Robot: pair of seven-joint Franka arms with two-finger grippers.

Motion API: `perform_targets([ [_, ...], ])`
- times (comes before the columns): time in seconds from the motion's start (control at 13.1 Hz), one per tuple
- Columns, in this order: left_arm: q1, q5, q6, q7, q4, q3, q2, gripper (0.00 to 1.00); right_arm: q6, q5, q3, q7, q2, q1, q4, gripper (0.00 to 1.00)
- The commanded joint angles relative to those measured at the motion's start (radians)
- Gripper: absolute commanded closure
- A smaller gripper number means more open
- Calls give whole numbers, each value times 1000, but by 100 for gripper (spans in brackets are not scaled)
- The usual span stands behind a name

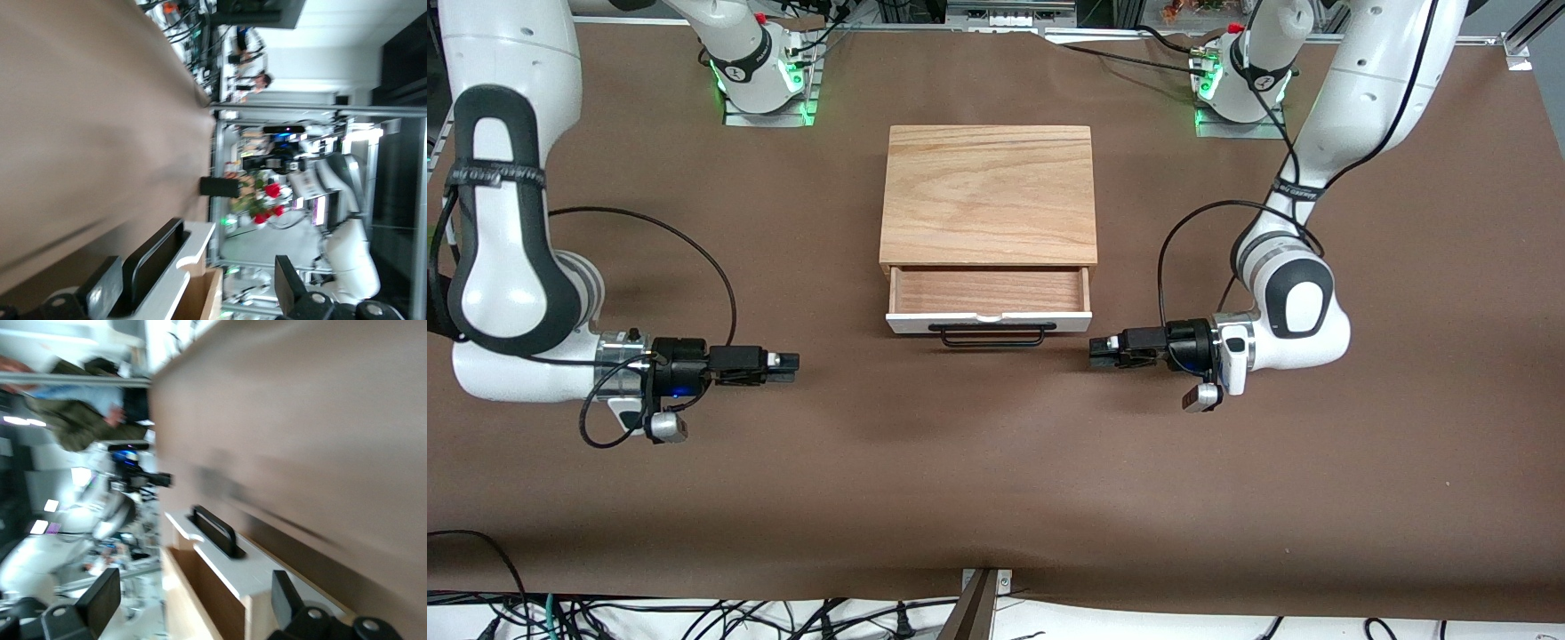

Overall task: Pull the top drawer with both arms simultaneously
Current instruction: 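Open both grippers and draw them away from the handle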

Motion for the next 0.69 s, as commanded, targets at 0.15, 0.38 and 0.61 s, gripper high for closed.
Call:
perform_targets([
  [0.15, 37, 190, 34, -153, -135, 2, -207, 0, 35, -501, 26, 151, -191, 20, -61, 0],
  [0.38, 60, 380, 34, -267, -140, 2, -287, 0, 25, -771, 48, 151, -315, 22, -155, 0],
  [0.61, 76, 599, 34, -411, -177, 0, -404, 0, -21, -997, 57, 167, -455, 19, -258, 0],
])
